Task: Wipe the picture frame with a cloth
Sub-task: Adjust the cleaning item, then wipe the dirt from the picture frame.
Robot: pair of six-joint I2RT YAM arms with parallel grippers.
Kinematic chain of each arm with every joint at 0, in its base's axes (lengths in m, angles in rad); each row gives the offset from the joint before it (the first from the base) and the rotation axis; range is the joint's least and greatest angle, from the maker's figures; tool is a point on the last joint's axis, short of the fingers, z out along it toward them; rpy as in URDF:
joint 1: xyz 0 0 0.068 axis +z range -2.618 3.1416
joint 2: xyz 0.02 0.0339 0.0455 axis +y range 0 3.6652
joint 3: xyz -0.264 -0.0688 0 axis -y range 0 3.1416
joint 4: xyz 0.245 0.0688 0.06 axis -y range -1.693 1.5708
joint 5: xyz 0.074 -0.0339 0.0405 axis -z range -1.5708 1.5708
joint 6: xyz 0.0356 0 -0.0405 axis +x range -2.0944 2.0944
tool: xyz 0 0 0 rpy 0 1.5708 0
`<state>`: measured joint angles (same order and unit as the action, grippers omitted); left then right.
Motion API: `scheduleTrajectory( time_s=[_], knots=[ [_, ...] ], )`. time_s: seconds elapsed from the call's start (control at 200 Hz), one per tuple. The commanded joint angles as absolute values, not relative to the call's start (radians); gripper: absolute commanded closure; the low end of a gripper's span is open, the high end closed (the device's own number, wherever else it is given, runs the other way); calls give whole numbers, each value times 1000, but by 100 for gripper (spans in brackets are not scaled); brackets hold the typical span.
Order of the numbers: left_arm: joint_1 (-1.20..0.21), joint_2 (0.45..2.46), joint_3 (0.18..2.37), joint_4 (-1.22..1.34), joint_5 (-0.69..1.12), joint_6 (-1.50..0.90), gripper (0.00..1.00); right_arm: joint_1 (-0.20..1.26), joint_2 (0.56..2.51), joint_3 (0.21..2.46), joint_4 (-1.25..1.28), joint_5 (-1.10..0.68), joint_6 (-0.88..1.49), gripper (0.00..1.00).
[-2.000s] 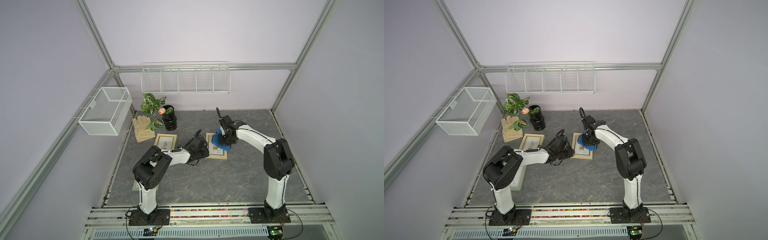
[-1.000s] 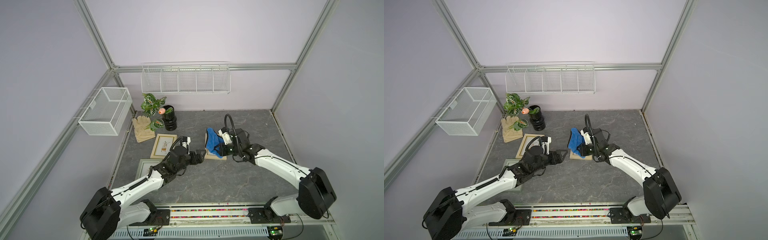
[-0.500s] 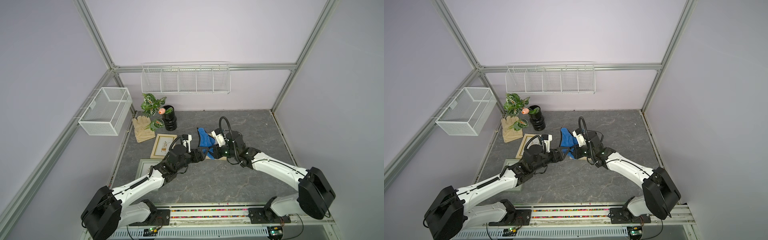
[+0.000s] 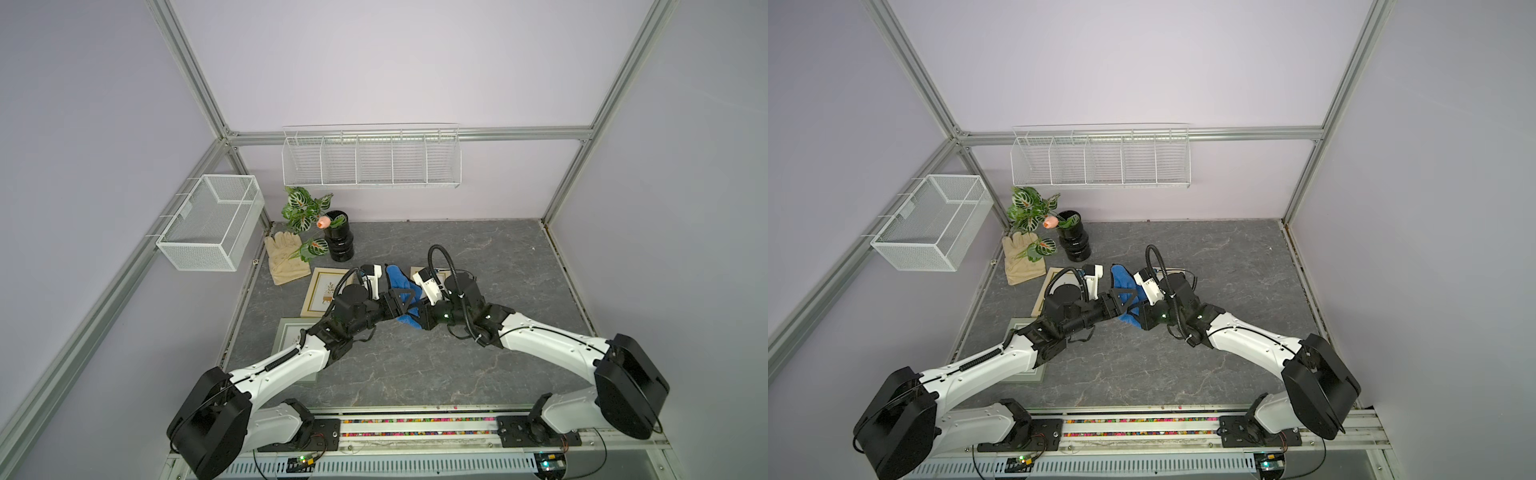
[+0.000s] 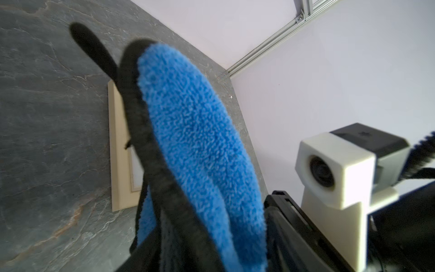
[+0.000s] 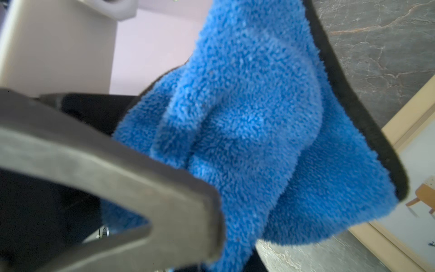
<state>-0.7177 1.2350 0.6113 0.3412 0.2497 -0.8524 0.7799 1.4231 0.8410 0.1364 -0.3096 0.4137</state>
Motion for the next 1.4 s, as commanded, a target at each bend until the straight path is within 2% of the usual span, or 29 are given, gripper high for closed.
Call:
scheduleTrajectory(
  time_s=[0.0,0.11,0.31,0.465,0.64,0.66,0.695,0.84,1.06,1.394],
  knots=[
    [-715,1246,641,333,289,-845,38,786,1393,846,183,-281,380,85],
    [-715,1250,652,298,293,-829,50,785,1388,854,190,-262,371,86],
    [-715,1281,689,266,298,-816,81,792,1395,871,204,-242,371,85],
    [-705,1286,718,200,251,-801,100,792,1393,873,138,-175,380,72],
    [-630,1262,731,61,153,-793,100,761,1402,953,-55,-137,395,38],
    [-622,1262,739,35,139,-786,100,753,1407,967,-86,-137,399,32],
    [-612,1262,755,-14,114,-770,100,739,1417,991,-142,-131,405,29],
    [-605,1274,837,-200,-33,-694,100,654,1443,1019,-270,-150,431,27],
    [-605,1300,911,-324,-147,-635,100,534,1569,1073,-492,-30,482,26],
    [-604,1368,937,-345,-129,-618,100,510,1702,1090,-558,44,507,29]
  ],
)
